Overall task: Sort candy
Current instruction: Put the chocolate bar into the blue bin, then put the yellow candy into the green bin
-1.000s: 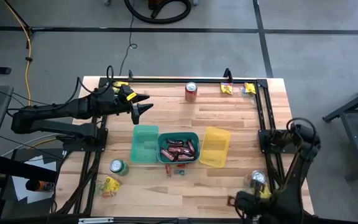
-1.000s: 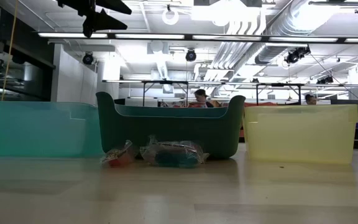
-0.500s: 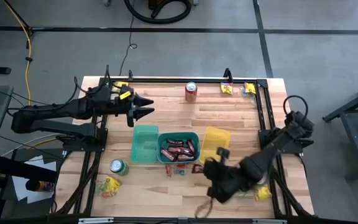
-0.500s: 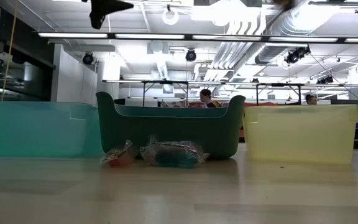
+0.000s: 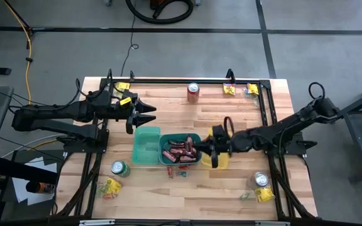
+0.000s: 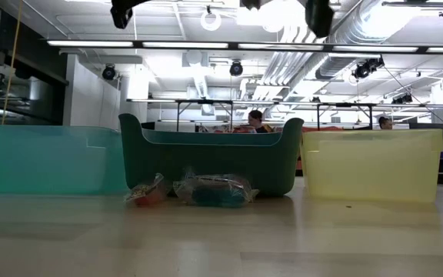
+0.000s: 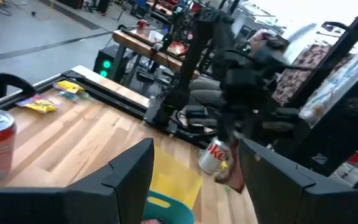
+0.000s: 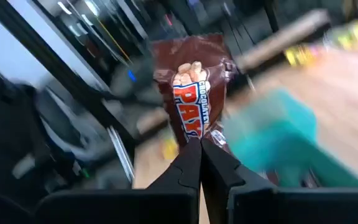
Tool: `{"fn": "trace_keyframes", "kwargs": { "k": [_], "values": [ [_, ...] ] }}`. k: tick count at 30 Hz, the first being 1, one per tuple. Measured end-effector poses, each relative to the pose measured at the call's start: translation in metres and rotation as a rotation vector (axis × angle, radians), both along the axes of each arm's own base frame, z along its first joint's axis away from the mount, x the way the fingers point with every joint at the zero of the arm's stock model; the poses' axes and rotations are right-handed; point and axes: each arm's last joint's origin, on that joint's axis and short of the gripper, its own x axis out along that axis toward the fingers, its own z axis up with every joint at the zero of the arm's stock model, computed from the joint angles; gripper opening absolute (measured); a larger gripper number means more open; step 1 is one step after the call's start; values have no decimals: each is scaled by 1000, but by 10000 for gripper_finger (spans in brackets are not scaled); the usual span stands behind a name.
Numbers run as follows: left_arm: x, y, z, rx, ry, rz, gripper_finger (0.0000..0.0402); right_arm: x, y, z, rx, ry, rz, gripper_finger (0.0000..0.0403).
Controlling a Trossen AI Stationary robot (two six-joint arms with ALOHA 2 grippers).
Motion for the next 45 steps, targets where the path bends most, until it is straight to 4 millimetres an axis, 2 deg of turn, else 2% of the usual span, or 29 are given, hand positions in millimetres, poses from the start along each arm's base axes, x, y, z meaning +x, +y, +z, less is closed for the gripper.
{"fn": "trace_keyframes", "kwargs": {
  "k": [3,7,11,16,20,26,31,35,40,45],
  "values": [
    [5,-5,3,26,-46,-23,222,0,-11,-5,-47,-114,30,0],
    [18,-15,6,122,-117,-20,222,4,-25,-7,-102,-144,73,0],
    [33,-30,-6,244,-63,-54,222,9,-37,-2,-157,-170,167,0],
    [50,-47,-25,199,28,-23,222,11,-49,-1,-223,-189,236,0],
    [55,-56,-33,148,62,46,222,12,-58,-3,-245,-173,250,0],
    [52,-56,-31,137,59,102,222,13,-70,-1,-178,-186,211,0],
    [36,-52,-16,141,0,117,222,12,-74,13,-120,-320,185,0],
    [25,-49,-7,132,-33,118,222,17,-74,30,-132,-344,153,0],
    [17,-48,-8,146,16,111,222,26,-76,48,-233,-200,89,0],
    [18,-48,-10,119,28,112,222,28,-79,62,-287,-6,8,6]
  ]
}}
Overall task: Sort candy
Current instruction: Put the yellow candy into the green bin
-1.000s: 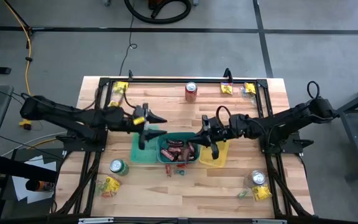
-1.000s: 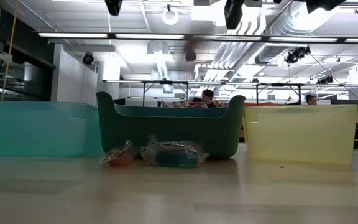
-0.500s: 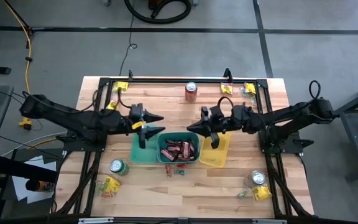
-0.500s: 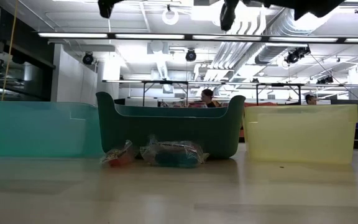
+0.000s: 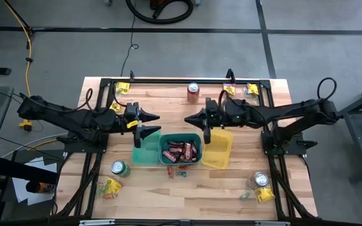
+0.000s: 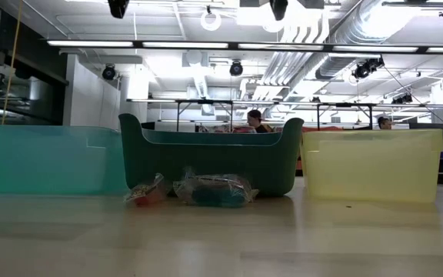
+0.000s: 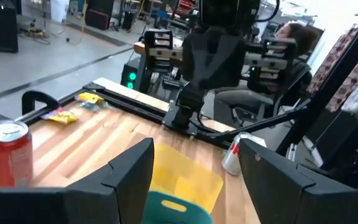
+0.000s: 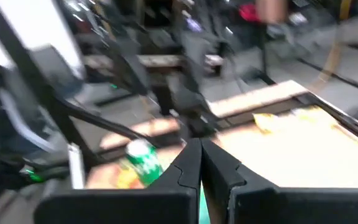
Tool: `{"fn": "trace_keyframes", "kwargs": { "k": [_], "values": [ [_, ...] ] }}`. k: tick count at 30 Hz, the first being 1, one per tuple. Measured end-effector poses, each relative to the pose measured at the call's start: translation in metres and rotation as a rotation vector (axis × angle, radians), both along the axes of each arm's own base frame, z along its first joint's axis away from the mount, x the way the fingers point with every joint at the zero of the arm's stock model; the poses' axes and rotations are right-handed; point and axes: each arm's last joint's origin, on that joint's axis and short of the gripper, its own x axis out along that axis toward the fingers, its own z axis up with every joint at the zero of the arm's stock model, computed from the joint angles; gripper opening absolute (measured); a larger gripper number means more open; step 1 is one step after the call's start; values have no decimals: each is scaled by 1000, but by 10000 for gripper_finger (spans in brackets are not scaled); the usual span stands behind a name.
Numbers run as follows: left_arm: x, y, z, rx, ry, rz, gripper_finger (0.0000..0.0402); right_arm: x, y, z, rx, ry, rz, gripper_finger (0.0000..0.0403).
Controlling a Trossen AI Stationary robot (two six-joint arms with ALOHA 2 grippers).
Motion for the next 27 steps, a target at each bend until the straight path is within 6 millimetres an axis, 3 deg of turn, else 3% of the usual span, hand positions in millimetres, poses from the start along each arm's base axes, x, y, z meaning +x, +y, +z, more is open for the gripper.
{"fn": "trace_keyframes", "kwargs": {
  "k": [4,11,17,22,27],
  "values": [
    [2,-1,-2,-23,8,2,222,-2,-1,9,15,83,-78,43],
    [2,-1,-6,-19,51,-2,222,-3,1,13,3,97,-134,155],
    [1,-9,1,-28,331,-123,222,-4,0,9,-3,136,-141,221],
    [-5,-42,7,-39,764,-285,222,-5,-4,4,-16,193,-150,240],
    [-18,-103,4,-70,1037,-433,222,-8,-11,-4,-25,285,-175,241]
  ]
}}
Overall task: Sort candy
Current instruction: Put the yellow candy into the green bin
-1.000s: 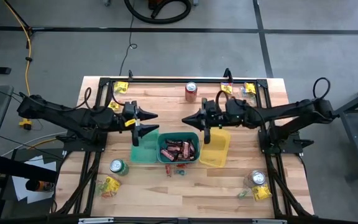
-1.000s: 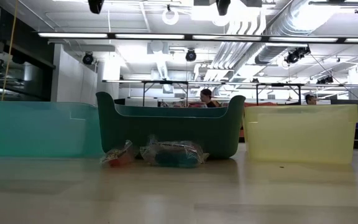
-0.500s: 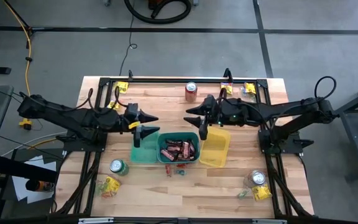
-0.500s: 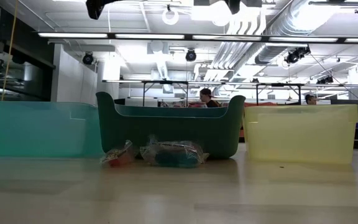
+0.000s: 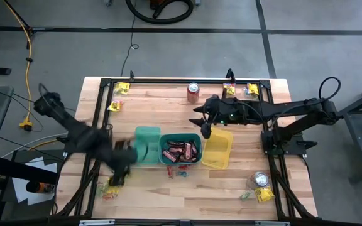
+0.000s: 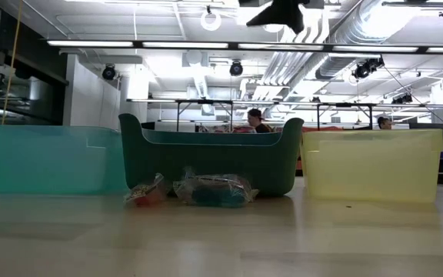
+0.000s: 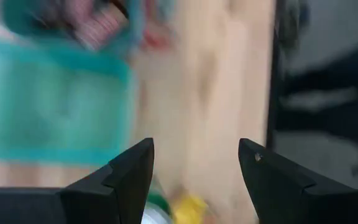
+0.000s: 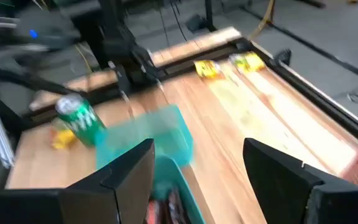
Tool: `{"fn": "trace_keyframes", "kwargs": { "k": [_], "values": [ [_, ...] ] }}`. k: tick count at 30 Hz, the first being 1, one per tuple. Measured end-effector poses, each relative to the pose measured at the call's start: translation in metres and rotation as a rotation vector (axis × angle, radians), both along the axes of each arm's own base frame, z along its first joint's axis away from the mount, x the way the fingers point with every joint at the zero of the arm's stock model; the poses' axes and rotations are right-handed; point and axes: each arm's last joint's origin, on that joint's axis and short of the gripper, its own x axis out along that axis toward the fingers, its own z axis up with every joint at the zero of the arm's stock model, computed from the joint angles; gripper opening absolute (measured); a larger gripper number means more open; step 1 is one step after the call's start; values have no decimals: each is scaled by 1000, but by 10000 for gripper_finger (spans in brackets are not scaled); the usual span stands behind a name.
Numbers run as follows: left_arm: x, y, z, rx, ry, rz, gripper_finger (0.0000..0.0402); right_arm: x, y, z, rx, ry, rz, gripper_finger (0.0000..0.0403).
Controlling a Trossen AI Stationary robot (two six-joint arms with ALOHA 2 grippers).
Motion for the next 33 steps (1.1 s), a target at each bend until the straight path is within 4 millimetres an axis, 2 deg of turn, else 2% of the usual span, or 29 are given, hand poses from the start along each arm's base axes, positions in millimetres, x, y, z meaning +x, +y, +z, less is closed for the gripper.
{"fn": "trace_keyframes", "kwargs": {
  "k": [3,6,10,13,17,22,28,33],
  "values": [
    [-15,-42,-10,-8,51,-65,222,-2,-4,-4,-1,51,-14,241],
    [-34,-76,-27,14,110,-16,222,-4,-7,-7,-1,84,-23,241],
    [-52,-109,-53,7,207,209,222,-4,-8,-8,0,97,-24,241],
    [-55,-124,-72,13,274,378,222,-4,-8,-8,0,97,-23,241],
    [-42,-127,-100,46,383,537,222,-4,-8,-8,0,97,-23,241],
    [-28,-116,-133,102,551,681,222,-4,-8,-8,0,98,-23,241],
    [-26,-102,-150,140,588,788,222,-4,-8,-9,8,99,-27,241],
    [-27,-99,-164,103,580,825,222,-4,-8,-9,10,99,-28,241]
  ]
}}
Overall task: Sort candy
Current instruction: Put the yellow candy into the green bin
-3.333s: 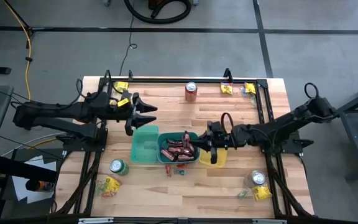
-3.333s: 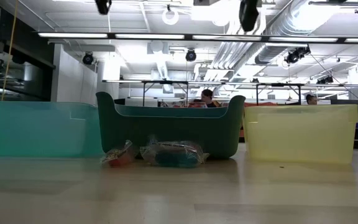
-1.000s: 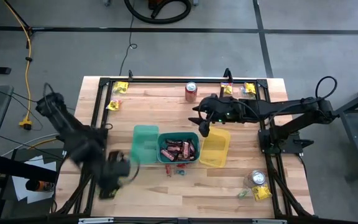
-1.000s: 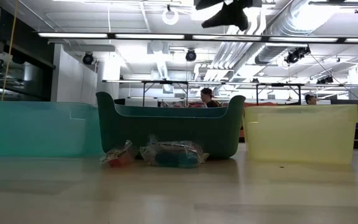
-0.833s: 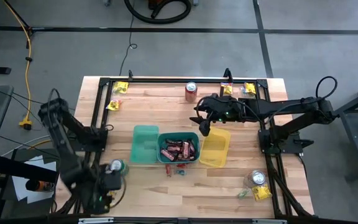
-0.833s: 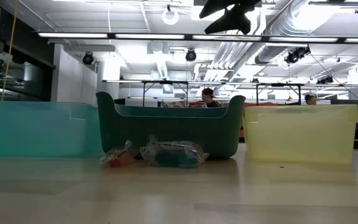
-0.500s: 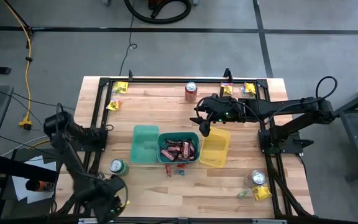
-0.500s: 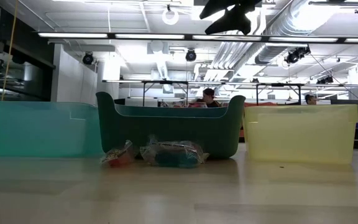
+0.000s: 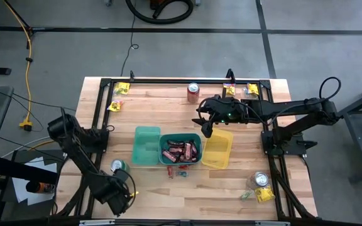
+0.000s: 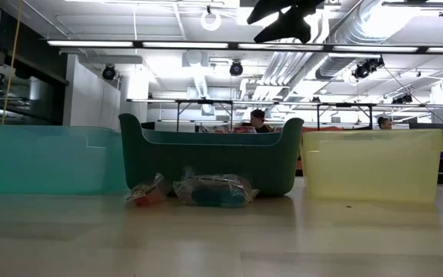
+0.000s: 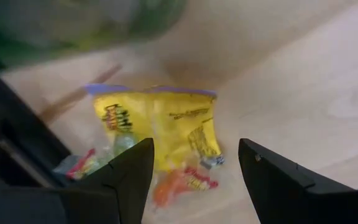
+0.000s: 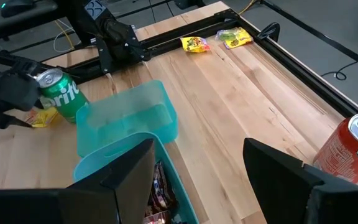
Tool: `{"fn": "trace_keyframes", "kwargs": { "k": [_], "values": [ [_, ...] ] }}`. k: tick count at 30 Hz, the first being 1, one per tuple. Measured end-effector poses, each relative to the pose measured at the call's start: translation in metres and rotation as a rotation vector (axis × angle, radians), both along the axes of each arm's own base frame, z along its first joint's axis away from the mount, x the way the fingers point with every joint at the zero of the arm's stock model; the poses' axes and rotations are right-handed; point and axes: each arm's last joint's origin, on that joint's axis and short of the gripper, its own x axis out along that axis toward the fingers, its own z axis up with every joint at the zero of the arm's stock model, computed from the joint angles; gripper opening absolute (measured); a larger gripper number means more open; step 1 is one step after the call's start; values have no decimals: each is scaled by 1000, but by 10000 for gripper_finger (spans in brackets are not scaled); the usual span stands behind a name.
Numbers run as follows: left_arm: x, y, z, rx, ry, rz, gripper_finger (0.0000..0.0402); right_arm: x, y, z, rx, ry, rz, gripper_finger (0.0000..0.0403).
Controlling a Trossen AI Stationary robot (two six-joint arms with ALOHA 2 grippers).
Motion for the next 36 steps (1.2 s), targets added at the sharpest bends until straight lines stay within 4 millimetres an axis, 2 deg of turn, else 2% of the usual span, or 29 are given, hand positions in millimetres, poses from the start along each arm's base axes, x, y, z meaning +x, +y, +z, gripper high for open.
{"fn": "trace_keyframes", "kwargs": {
  "k": [8,15,18,20,26,30,36],
  "values": [
    [-3,7,-9,39,-17,17,218,0,0,0,0,0,0,241],
    [-5,8,-9,58,-12,5,165,0,0,0,-1,1,1,241],
    [-4,2,-1,52,-77,-61,146,0,0,0,-2,1,1,241],
    [-3,-2,14,29,-134,-115,139,0,0,0,-2,1,1,241],
    [-25,-12,29,24,-154,-170,136,0,0,-1,-2,11,1,241],
    [-36,-19,20,63,-124,-187,136,-2,0,-3,-2,40,1,241],
    [-34,-15,-2,110,-110,-93,136,-2,0,-4,-3,51,1,241]
  ]
}}
